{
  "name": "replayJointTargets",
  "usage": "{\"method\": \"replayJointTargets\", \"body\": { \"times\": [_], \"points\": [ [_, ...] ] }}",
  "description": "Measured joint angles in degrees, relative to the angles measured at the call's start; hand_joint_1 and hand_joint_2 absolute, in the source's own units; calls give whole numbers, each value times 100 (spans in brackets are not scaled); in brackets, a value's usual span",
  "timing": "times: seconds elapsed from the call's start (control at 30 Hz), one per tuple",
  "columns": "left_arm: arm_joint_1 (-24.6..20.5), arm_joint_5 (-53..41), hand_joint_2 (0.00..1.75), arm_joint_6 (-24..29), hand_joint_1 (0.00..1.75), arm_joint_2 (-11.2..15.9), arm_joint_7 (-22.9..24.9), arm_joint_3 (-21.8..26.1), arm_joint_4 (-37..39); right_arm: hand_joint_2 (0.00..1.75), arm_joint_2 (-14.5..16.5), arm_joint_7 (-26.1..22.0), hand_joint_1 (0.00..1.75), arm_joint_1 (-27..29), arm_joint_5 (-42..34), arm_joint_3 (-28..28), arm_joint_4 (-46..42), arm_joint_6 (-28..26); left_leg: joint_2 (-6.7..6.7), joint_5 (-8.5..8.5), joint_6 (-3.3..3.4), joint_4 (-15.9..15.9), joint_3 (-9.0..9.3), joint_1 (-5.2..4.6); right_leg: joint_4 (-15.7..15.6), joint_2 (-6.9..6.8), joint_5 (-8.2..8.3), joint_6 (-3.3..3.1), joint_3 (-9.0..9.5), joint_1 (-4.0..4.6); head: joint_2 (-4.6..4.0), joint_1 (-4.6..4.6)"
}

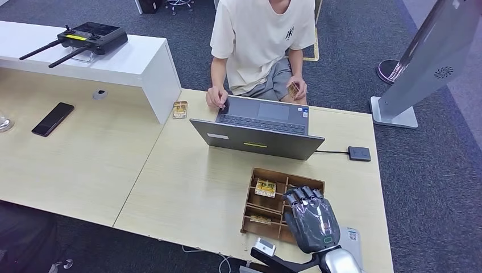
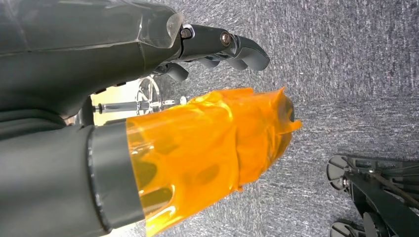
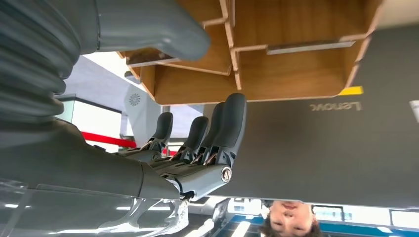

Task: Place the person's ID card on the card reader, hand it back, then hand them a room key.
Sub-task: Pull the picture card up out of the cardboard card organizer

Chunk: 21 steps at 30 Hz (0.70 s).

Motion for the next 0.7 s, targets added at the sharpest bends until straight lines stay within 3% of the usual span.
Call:
{"method": "replayJointTargets", "body": {
  "times": [0.13, 0.7],
  "points": [
    [1, 1, 0, 4, 0, 4, 17, -13, 0, 175, 0, -23, 82, -85, -37, -8, 126, 6, -1, 1, 1, 0, -1, 0, 0, -1, 0, 0, 1, 0, 0, 0],
    [10, 36, 0, 3, 0, 13, 44, -22, -14, 175, 0, -50, 83, -170, -62, -22, 392, 93, -1, 1, 1, 0, 0, 0, 0, -1, 0, 0, 1, 0, 0, -1]
  ]
}}
